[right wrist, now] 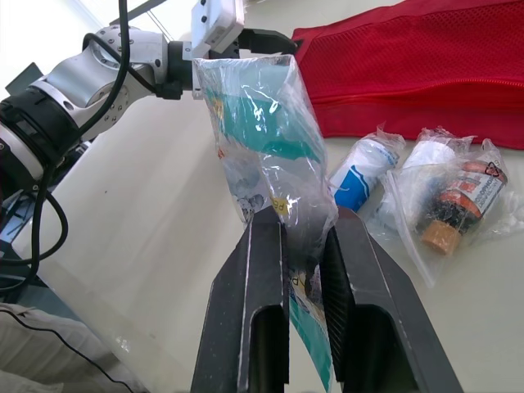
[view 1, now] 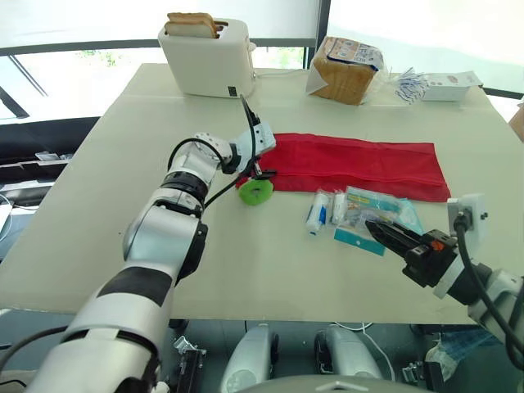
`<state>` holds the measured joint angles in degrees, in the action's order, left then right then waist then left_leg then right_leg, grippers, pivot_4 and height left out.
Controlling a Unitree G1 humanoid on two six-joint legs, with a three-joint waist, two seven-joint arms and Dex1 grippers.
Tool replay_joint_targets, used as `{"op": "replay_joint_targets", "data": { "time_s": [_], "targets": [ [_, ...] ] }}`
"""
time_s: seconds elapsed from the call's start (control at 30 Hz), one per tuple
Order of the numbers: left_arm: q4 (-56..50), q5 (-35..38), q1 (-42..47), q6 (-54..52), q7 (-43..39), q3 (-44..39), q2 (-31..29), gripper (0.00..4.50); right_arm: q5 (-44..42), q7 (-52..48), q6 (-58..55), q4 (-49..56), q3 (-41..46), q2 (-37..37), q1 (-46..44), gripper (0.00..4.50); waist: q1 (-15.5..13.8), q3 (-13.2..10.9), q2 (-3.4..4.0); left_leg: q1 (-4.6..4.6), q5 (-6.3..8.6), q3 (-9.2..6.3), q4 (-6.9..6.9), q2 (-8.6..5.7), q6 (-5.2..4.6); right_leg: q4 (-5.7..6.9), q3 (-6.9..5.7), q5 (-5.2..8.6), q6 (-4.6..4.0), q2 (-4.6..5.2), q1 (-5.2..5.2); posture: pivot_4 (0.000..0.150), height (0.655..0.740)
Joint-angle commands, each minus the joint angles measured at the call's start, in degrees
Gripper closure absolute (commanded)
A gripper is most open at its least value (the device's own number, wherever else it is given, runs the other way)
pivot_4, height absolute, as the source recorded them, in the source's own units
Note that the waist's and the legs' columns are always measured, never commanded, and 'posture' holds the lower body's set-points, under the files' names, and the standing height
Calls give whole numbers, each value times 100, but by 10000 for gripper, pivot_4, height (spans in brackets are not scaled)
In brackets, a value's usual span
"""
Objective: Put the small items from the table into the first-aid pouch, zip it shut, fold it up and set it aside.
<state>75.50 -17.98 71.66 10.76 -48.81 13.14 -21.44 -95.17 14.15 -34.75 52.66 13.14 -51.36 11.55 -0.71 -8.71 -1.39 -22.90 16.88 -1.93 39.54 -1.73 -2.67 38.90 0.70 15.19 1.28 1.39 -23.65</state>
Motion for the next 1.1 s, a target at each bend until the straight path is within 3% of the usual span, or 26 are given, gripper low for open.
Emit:
{"op": "replay_joint_targets", "data": {
  "time_s": [0.03, 0.13, 0.6, 0.77, 0.8, 0.9, 0.97, 1.1],
  "targets": [
    [-55, 37, 62, 113, -217, -24, 31, 1962, -20, 9, 112, 95, 4, -3, -21, 44698, 0, 0, 0, 0, 0, 0, 0, 0, 0, 0, 0, 0, 0, 0, 0, 1500, 7400],
    [-82, 197, 78, 48, -607, -138, 43, 1962, -26, 22, 120, 102, 14, -17, -1, 44954, 1, 0, 0, 0, -1, 1, 1, 0, 2, 0, 0, 0, 0, 0, 0, 1500, 7400],
    [-35, -174, 135, 194, 416, 71, 190, 1962, 47, -3, 96, 58, -45, -7, -42, 44976, -6, 0, -1, 0, 0, 0, 3, 0, 0, 3, 0, -1, 1, 0, 0, 1500, 7400],
    [-21, 32, 97, 70, -62, -92, 267, 16353, 121, 17, 73, -53, -218, 42, -143, 44978, -5, 0, -1, 0, -3, 1, 4, 0, 4, 2, 0, -1, 1, 0, 0, 1500, 7400],
    [-21, 98, 90, 24, -246, -144, 269, 23135, 149, 11, 40, -134, -309, 58, -223, 44979, -7, 0, -1, 0, -3, 1, 4, -1, 5, 2, 0, -1, 1, -1, 0, 1500, 7400],
    [-39, 175, 58, -3, -568, -181, 248, 33161, 261, -34, -68, -397, -587, 116, -503, 44981, 6, 1, -1, 0, -3, 1, 4, -1, 6, 3, 0, -1, 0, -2, 0, 1500, 7400],
    [-47, 228, 44, -77, -675, -246, 250, 44015, 344, -71, -143, -605, -772, 181, -771, 44985, 6, 0, 0, 1, -4, 2, 4, -1, 6, 3, 0, 0, 0, -3, 0, 1500, 7400],
    [-89, 653, 63, -709, -1424, -591, 239, 45000, 728, -57, -497, -1521, -1489, 654, -1951, 44997, 29, 2, -1, 1, -4, 4, 14, -1, 7, 7, 1, -1, 1, -3, 1, 1500, 7400]
  ]
}}
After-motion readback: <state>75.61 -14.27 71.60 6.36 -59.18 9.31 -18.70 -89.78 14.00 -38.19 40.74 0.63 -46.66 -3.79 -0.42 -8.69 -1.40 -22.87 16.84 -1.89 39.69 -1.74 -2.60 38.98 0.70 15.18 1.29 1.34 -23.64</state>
